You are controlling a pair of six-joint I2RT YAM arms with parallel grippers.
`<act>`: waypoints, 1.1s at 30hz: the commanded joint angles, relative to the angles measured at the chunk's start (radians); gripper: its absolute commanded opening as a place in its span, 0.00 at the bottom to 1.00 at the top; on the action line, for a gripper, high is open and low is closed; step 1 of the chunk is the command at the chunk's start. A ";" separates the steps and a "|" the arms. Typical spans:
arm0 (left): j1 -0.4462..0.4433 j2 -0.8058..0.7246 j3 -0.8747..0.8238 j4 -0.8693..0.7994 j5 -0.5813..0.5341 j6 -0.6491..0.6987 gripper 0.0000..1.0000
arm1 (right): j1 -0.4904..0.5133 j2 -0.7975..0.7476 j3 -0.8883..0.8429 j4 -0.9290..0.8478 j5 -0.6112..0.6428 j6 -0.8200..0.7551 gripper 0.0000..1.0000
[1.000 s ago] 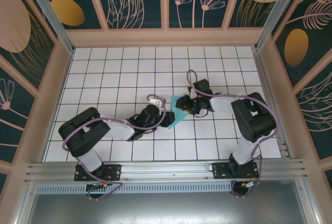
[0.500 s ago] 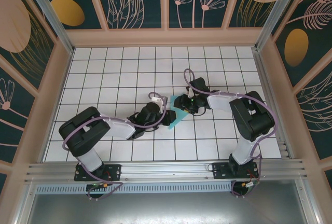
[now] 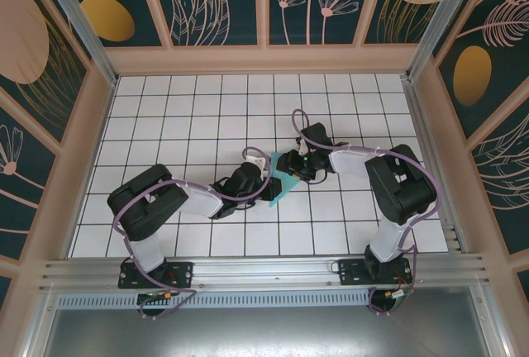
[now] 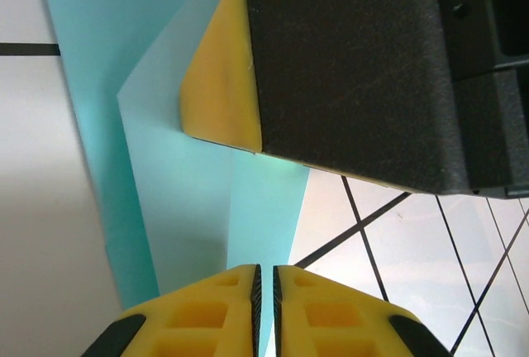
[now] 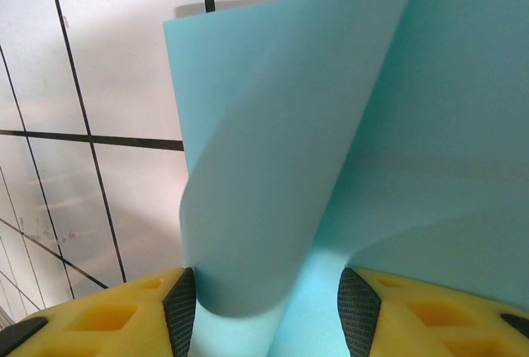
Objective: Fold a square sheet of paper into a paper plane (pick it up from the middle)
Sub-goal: Fourth fold the wing at the center of the table.
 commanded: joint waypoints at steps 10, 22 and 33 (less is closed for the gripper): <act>0.005 0.022 0.022 -0.047 -0.030 -0.025 0.14 | 0.013 0.088 -0.063 -0.062 0.114 -0.042 0.56; 0.006 0.025 0.026 -0.072 -0.047 -0.026 0.12 | 0.012 0.105 -0.057 -0.084 0.143 -0.033 0.50; 0.006 0.039 0.031 -0.071 -0.037 -0.032 0.11 | 0.019 0.158 -0.038 -0.118 0.179 -0.035 0.45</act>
